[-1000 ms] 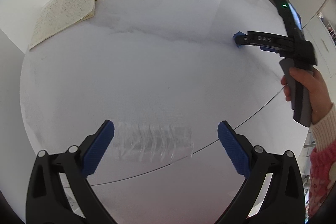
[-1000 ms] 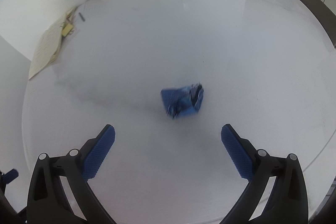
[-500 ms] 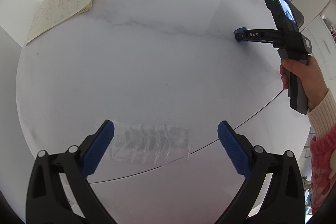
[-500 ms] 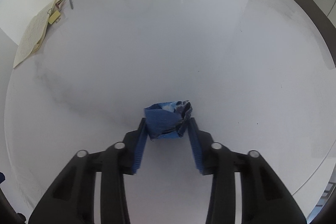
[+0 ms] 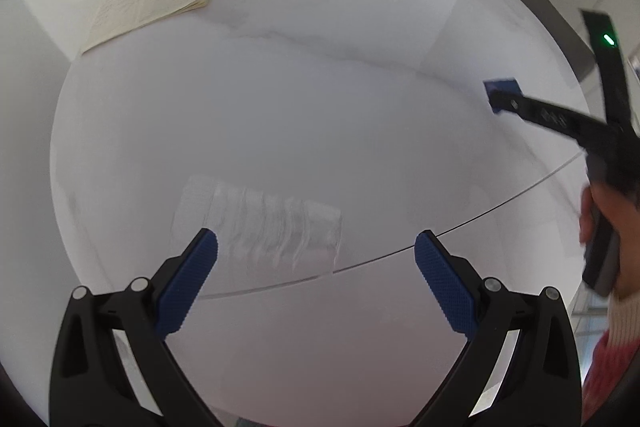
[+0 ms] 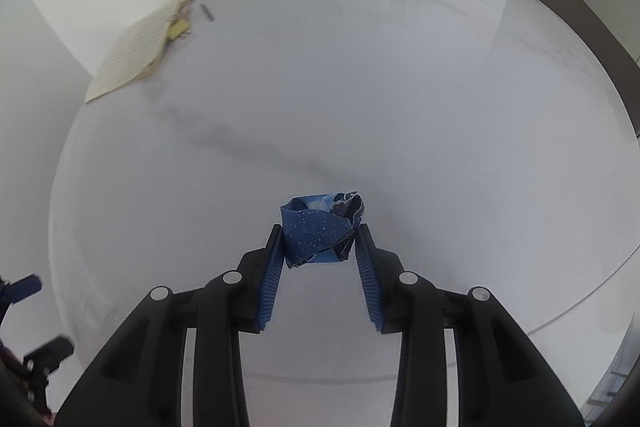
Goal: Collect trash
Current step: 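Grasp the clear plastic bottle with the left tool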
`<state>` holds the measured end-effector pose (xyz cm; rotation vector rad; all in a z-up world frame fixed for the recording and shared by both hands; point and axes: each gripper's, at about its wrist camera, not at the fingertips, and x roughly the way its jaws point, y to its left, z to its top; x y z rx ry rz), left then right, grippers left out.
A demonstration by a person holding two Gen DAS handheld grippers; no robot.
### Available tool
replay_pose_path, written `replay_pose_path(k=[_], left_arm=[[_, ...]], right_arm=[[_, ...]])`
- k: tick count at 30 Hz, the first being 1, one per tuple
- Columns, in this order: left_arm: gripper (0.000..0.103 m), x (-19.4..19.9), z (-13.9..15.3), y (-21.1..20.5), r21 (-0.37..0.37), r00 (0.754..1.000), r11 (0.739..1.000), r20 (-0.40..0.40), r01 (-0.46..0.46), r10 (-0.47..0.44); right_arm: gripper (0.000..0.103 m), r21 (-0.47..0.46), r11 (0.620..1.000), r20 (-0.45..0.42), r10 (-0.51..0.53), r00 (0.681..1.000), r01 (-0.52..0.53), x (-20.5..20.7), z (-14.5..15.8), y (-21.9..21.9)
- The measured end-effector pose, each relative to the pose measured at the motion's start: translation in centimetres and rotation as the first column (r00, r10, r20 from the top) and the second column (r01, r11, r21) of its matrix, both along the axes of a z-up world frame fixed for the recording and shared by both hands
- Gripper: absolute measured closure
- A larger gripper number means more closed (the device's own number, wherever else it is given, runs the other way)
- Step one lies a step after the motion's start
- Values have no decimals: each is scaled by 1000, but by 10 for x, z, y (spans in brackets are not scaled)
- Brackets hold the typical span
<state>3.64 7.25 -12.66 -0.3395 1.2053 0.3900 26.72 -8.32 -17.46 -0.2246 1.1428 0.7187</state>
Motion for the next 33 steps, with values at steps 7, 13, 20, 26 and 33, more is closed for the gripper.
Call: replay_pose_path(k=[7, 13, 20, 26, 33], left_arm=[[8, -17, -3, 0, -59, 960, 958, -21, -282, 281], [8, -12, -14, 25, -140, 813, 802, -62, -581, 579], [8, -10, -41, 44, -142, 617, 601, -145, -787, 774], [8, -2, -57, 58, -90, 522, 515, -186, -853, 832], [8, 4, -74, 75, -110, 416, 401, -224, -910, 882]], right_arm=[[66, 32, 987, 3, 160, 987, -160, -42, 13, 9], [66, 21, 971, 27, 237, 971, -238, -51, 23, 21], [66, -15, 965, 33, 263, 964, -263, -46, 24, 34], [65, -22, 966, 28, 260, 965, -259, -43, 26, 42], [65, -43, 966, 13, 258, 966, -257, -39, 22, 49]])
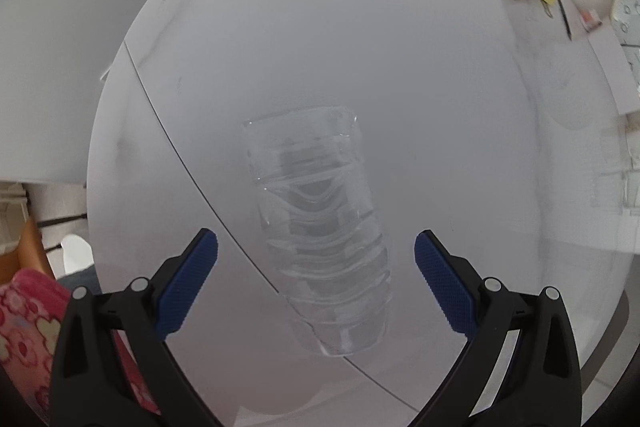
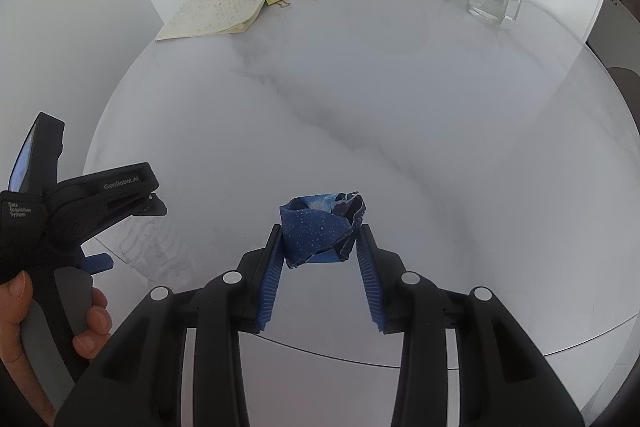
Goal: Collect trash
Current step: 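Grasp the clear plastic bottle with the left tool, then carry bottle and blue paper over the wastebasket and open both tools to drop them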
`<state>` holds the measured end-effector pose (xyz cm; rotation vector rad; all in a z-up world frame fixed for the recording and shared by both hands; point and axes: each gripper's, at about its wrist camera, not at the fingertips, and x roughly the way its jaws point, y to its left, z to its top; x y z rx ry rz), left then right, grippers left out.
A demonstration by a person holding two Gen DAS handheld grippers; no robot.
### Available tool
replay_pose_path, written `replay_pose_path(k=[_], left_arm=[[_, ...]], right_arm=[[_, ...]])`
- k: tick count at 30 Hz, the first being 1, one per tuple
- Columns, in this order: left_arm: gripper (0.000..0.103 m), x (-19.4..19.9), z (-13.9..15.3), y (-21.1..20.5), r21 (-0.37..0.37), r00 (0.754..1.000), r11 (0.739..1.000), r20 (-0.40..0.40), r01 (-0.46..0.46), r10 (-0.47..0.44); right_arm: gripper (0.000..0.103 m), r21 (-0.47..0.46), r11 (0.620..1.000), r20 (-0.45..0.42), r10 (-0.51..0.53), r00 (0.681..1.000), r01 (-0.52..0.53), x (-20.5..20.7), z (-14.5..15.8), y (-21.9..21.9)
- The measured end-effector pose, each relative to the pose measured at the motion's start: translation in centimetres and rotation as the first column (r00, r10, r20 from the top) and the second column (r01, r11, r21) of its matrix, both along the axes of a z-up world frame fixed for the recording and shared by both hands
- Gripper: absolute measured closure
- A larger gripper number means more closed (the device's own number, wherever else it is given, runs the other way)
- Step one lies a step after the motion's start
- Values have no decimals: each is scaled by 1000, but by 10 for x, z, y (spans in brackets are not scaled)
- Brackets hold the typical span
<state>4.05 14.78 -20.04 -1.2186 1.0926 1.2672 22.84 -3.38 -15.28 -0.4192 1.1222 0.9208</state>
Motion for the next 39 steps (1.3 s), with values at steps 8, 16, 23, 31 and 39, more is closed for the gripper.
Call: replay_pose_path(k=[8, 16, 23, 31, 39], left_arm=[[41, 13, -18, 20, -58, 1000, 998, 12, 24, -23], [45, 11, -19, 17, -26, 991, 991, 0, 132, -132], [45, 48, 4, -11, 48, 891, 892, 33, 450, -452], [45, 85, 53, -130, 166, 504, 506, 53, 847, -862], [45, 78, 71, -285, 170, 83, 93, 69, 981, -994]], right_arm=[[65, -24, 1000, -3, -17, 1000, 17, 1, -3, 2], [65, -17, 999, 3, -30, 1000, 30, -4, -2, 1], [65, 9, 998, 20, -65, 998, 65, -15, 6, -24], [65, 22, 970, 31, -244, 969, 243, -39, 19, -134], [65, 18, 860, 31, -511, 859, 510, -89, 28, -294]])
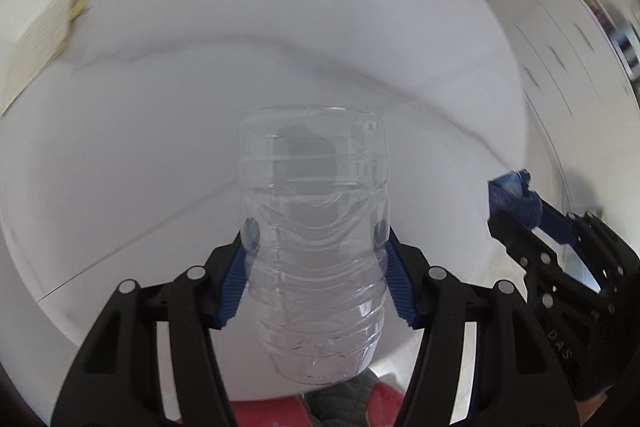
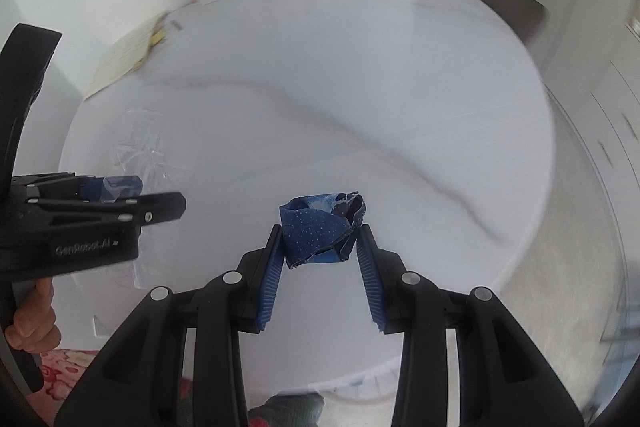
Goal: Collect trash
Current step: 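Carry bottle and blue paper over the wastebasket and open both tools to drop them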
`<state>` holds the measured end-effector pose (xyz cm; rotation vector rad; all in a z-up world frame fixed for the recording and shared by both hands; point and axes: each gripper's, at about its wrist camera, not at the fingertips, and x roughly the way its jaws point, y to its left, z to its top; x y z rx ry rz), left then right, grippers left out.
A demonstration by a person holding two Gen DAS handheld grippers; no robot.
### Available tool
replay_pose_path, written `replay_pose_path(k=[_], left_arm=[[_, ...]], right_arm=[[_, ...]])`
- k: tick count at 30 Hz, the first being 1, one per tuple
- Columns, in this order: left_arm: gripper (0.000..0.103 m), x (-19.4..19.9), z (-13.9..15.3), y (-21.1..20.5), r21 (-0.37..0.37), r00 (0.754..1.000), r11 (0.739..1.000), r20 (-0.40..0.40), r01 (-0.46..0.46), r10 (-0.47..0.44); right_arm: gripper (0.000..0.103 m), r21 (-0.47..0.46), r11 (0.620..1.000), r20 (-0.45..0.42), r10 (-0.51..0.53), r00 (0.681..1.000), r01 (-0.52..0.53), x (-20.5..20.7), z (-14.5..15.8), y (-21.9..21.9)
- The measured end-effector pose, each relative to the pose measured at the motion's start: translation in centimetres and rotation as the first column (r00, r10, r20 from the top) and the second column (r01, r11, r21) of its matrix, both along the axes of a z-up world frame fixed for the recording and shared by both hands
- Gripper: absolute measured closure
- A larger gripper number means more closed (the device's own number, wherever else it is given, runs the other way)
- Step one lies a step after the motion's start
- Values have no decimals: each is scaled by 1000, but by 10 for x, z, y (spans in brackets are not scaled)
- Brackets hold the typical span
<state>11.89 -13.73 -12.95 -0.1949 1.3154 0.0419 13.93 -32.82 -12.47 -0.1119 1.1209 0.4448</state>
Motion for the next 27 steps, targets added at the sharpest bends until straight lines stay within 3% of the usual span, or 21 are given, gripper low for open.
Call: replay_pose_path(k=[3, 6, 10, 15, 23, 25, 27], left_arm=[[45, 7, 5, -45, -10, 994, 994, -8, 106, -106], [45, -14, -4, -97, -21, 984, 985, -32, 174, -175], [45, -28, -10, -108, -9, 980, 981, -42, 194, -195], [45, -14, -14, -103, -17, 976, 976, -39, 215, -216], [45, -45, -13, -111, 12, 966, 966, -31, 257, -256], [45, -46, -11, -114, 10, 967, 968, -36, 252, -251], [45, -47, -14, -119, 14, 965, 965, -42, 261, -260]], right_arm=[[65, 6, 997, -6, -77, 997, 77, -22, -2, -41], [65, 22, 990, -18, -140, 990, 141, -44, -7, -79], [65, 42, 986, -22, -159, 987, 160, -59, -11, -100], [65, 93, 987, -34, -129, 991, 132, -68, -18, -113], [65, 95, 994, -130, -46, 990, 59, -76, -73, -115], [56, 95, 994, -168, -35, 985, 51, -76, -92, -113], [32, 84, 994, -189, -48, 981, 65, -76, -104, -112]])
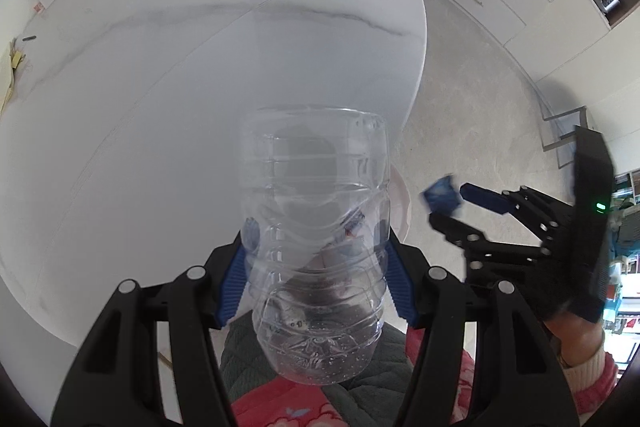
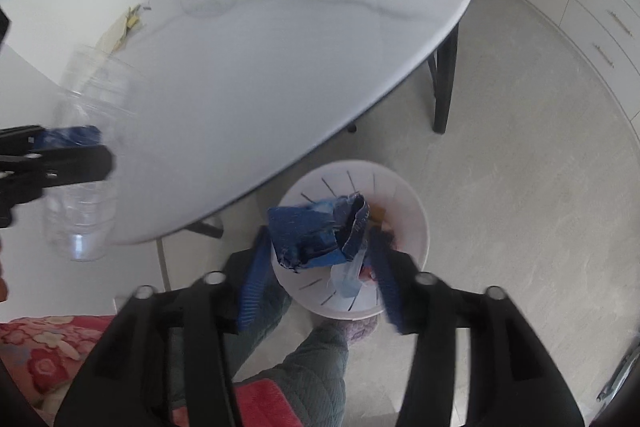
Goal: Collect trash
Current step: 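Carry bottle and blue paper over the wastebasket and open both tools to drop them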
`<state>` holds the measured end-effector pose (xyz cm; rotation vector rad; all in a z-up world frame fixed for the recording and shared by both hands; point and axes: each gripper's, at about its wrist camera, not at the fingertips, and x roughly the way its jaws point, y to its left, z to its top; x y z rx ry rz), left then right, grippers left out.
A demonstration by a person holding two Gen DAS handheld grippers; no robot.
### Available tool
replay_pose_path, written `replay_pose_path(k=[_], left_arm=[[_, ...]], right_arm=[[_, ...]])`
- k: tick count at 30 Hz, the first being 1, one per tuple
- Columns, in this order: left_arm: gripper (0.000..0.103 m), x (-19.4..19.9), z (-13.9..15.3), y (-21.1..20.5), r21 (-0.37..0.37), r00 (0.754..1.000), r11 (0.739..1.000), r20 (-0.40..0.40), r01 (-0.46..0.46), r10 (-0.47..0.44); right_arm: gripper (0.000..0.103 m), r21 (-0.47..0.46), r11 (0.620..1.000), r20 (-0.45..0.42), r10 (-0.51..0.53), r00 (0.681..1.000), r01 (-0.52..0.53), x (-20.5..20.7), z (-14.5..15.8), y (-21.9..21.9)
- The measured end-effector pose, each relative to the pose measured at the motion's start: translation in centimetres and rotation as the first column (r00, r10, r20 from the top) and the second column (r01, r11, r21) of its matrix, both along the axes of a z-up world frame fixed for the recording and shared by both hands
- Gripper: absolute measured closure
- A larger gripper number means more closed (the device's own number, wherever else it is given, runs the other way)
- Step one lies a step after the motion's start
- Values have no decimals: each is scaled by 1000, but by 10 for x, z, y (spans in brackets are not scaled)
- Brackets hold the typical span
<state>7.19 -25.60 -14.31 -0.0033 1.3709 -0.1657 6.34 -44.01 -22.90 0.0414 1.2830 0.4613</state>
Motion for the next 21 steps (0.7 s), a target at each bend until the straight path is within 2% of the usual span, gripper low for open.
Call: replay_pose_path(k=[3, 6, 11, 16, 18, 19, 21], left_arm=[[45, 5, -3, -15, 26, 999, 999, 5, 35, -35], [45, 6, -5, -31, 30, 994, 993, -4, 110, -110], [45, 5, -19, -79, 59, 957, 955, -7, 289, -289], [44, 5, -41, -116, 117, 912, 906, 1, 407, -410], [36, 7, -50, -124, 161, 901, 888, -10, 430, -435], [25, 8, -55, -128, 188, 898, 881, -15, 434, -439], [23, 10, -59, -131, 216, 899, 877, -11, 429, -437]], right_arm=[[20, -9, 999, -8, -50, 999, 49, 0, -4, -7], [9, -21, 994, 12, -110, 994, 111, -2, 2, -22], [9, -77, 969, 47, -233, 971, 236, -12, 15, -72], [8, -86, 939, 55, -330, 942, 334, -26, 18, -108], [8, -84, 930, 52, -354, 934, 357, -33, 17, -117], [8, -85, 927, 50, -361, 931, 364, -36, 16, -119], [8, -87, 925, 44, -368, 929, 371, -41, 13, -121]])
